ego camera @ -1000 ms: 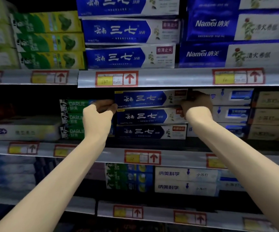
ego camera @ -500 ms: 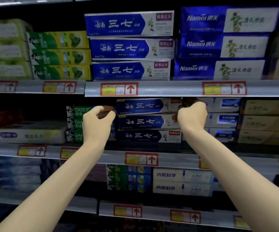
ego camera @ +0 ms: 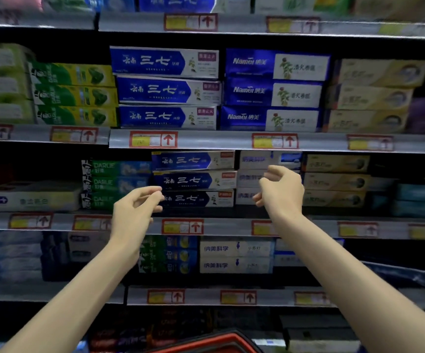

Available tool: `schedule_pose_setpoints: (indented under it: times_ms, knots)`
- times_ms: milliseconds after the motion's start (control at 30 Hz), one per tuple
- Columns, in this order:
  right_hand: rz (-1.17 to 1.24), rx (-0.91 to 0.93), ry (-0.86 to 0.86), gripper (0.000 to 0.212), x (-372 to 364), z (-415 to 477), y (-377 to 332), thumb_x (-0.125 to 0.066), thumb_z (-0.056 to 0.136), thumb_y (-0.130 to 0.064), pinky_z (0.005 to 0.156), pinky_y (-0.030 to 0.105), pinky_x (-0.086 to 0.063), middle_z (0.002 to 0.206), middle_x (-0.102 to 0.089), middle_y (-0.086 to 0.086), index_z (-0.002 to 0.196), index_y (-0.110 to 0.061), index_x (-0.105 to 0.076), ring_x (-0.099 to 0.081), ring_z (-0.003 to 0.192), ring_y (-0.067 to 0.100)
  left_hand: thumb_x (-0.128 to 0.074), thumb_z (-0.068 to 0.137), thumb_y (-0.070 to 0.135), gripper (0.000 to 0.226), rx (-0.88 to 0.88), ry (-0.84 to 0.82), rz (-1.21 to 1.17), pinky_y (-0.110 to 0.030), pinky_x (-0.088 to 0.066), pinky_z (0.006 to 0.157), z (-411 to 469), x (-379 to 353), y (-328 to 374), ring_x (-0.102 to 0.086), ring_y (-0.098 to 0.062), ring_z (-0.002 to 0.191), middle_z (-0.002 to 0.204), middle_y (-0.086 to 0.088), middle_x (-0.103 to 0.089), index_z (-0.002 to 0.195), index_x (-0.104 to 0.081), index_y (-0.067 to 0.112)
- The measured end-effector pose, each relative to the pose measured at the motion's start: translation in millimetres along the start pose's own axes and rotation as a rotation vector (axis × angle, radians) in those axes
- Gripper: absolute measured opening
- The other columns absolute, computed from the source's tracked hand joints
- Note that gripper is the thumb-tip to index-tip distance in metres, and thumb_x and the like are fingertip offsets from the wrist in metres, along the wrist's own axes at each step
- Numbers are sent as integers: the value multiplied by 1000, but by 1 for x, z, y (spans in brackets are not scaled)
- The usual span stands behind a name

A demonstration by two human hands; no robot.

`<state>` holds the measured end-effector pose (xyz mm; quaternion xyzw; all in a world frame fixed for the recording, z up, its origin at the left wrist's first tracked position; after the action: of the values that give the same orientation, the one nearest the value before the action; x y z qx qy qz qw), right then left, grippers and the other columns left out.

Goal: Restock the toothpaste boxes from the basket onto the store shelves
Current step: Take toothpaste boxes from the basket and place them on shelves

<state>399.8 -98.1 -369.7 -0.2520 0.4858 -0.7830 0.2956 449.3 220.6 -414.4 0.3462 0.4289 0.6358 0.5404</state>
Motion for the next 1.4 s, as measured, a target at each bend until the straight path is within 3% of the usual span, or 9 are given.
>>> schedule_pose_setpoints:
  times_ms: [367,600,767,833,933,1100,1200,1333,1400]
  knots:
    - [-211,-78,-165,46,79,-80,76,-60,96,-8,58,32,-63,105,-71,-6,140,-19,-62,-73,57,17,-60,105,26,18,233,-261,-55,-37,-57,88,-106,-67,-44,-74,-17,100,105,6,-79,115,-74,26]
    - [-313,-143,-265,42,91,-118,150,-62,93,-8,68,44,-65,113,-72,3,133,-16,-65,-73,57,23,-59,105,23,18,333,-340,-21,-32,-55,82,-157,-100,-96,-74,-15,94,105,2,-79,114,-74,23]
    - [-416,-170,-340,48,85,-139,201,-60,81,-22,86,43,-61,105,-76,-1,128,-22,-69,-75,84,27,-59,103,18,17,388,-396,87,-25,-52,74,-183,-109,-144,-72,-14,88,102,0,-78,111,-74,20]
    - [-583,-127,-451,41,77,-154,227,-63,87,-22,86,33,-57,106,-76,1,127,-21,-70,-73,92,25,-60,102,14,14,387,-440,209,-22,-49,66,-198,-106,-174,-66,-15,84,97,-3,-75,105,-73,18]
    - [-939,46,-736,39,64,-185,280,-61,90,-29,91,37,-53,122,-71,9,127,-20,-68,-66,114,31,-62,99,31,9,250,-554,637,-31,-52,82,-218,-79,-231,-68,-18,94,98,5,-74,101,-71,32]
    - [-1305,113,-1154,50,94,-238,372,-56,92,-49,103,38,-41,129,-59,7,135,-23,-60,-54,126,32,-41,103,56,45,20,-904,1517,-44,-39,103,-255,-17,-310,-55,-28,127,131,-2,-63,141,-54,35]
    - [-1374,171,-1196,59,105,-255,389,-36,87,-55,107,40,-36,125,-62,6,125,-24,-68,-54,125,30,-40,102,59,53,-33,-980,1641,-44,-30,110,-262,-6,-329,-45,-29,135,138,-4,-57,148,-49,34]
    - [-1408,123,-1201,51,112,-266,392,-45,91,-52,112,40,-33,128,-61,8,127,-23,-67,-53,125,30,-40,100,62,58,50,-1053,1647,-45,-23,112,-255,-13,-341,-38,-28,139,143,-4,-52,151,-45,35]
    - [-1414,93,-1193,54,119,-276,392,-36,93,-51,111,41,-30,127,-61,9,125,-22,-66,-54,122,30,-40,98,65,59,110,-1121,1670,-46,-23,112,-249,-20,-347,-39,-28,137,142,-5,-52,150,-45,36]
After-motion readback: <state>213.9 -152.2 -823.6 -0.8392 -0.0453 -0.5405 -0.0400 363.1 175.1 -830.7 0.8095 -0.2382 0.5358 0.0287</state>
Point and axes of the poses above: each hand's wrist, its own z-axis towards the middle knuckle, its own x-axis out of the back of the hand, y = z × x, the point moved 8 cm from there along z, towards the middle knuckle
